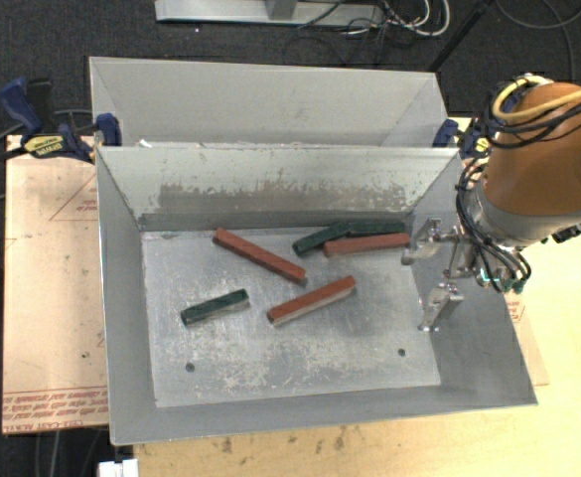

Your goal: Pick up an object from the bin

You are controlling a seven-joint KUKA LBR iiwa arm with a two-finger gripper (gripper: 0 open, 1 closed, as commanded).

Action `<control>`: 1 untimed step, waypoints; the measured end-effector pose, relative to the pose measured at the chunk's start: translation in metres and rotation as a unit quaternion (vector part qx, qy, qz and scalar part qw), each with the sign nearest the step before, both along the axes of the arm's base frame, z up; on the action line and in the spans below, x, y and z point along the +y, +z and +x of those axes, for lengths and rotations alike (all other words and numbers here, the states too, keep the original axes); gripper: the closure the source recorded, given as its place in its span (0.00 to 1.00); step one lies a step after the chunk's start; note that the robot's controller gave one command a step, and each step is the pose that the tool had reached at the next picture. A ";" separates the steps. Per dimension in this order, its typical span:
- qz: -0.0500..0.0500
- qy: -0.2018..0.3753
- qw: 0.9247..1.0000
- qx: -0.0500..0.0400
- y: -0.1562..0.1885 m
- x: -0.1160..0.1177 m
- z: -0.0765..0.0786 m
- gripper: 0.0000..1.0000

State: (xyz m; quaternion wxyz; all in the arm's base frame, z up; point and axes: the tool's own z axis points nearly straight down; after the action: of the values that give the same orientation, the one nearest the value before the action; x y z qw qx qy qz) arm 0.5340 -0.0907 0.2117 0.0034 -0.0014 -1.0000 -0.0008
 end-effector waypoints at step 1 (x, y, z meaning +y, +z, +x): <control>-0.001 0.001 1.000 -0.004 0.004 0.000 0.002 0.00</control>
Offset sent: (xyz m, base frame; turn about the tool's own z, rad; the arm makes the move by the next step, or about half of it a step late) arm 0.0289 0.0355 -0.0956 0.0575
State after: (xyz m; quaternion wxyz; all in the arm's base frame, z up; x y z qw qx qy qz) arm 0.5357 -0.0903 0.2159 -0.0006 -0.0002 -1.0000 -0.0002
